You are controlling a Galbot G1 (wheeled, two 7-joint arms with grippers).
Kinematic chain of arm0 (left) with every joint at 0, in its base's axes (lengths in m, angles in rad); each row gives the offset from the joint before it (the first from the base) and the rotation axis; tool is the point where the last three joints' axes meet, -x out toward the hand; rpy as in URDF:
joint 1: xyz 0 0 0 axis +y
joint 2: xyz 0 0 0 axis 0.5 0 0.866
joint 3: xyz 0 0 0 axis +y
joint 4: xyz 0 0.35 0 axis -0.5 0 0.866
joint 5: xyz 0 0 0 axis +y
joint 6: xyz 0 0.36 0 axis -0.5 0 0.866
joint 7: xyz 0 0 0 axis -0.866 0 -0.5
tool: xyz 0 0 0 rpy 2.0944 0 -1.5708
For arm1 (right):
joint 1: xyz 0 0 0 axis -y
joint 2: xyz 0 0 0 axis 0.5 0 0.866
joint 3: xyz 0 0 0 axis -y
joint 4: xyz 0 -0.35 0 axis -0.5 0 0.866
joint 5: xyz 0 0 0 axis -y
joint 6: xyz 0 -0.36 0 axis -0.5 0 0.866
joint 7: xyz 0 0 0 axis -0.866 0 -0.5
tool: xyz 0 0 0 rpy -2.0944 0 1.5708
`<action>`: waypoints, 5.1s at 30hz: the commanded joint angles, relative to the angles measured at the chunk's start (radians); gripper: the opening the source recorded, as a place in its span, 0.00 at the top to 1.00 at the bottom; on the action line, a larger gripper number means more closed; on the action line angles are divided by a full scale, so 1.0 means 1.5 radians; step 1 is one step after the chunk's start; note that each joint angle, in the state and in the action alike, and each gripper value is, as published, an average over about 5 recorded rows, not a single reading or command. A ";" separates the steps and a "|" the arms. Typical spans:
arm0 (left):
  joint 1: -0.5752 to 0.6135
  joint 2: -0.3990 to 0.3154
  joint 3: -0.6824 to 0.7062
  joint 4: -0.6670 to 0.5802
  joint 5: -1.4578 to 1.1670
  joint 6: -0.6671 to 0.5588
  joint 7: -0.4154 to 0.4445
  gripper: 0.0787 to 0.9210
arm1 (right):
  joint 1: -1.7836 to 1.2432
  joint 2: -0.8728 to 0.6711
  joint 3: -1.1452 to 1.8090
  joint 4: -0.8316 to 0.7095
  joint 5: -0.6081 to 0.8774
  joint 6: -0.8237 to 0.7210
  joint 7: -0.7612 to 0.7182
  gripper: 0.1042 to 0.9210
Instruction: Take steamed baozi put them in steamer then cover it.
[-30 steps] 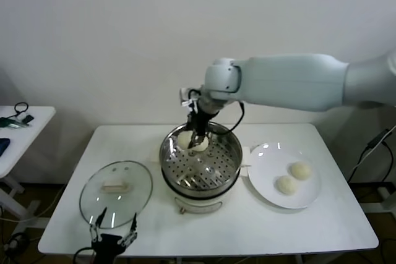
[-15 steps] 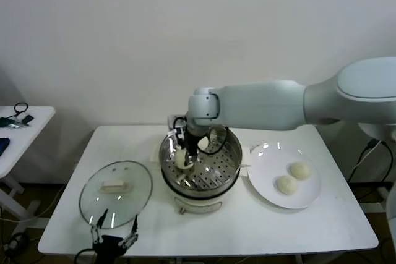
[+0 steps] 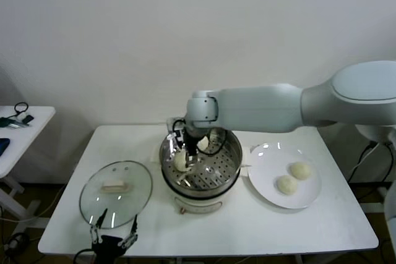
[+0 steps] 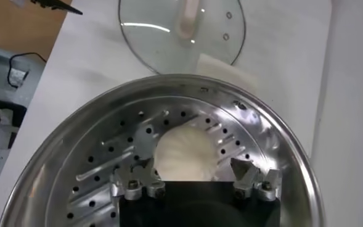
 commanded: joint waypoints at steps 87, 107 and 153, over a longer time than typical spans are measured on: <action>0.007 -0.015 0.005 -0.014 0.015 0.001 -0.002 0.12 | 0.273 -0.267 -0.058 0.078 -0.321 0.475 -0.223 0.31; 0.015 -0.015 -0.008 -0.021 0.013 0.000 -0.003 0.12 | 0.031 -0.103 0.027 0.246 -0.614 0.557 -0.108 0.32; 0.013 -0.020 -0.008 -0.012 0.018 -0.012 -0.006 0.12 | 0.168 -0.312 -0.112 -0.015 -0.288 0.424 -0.289 0.12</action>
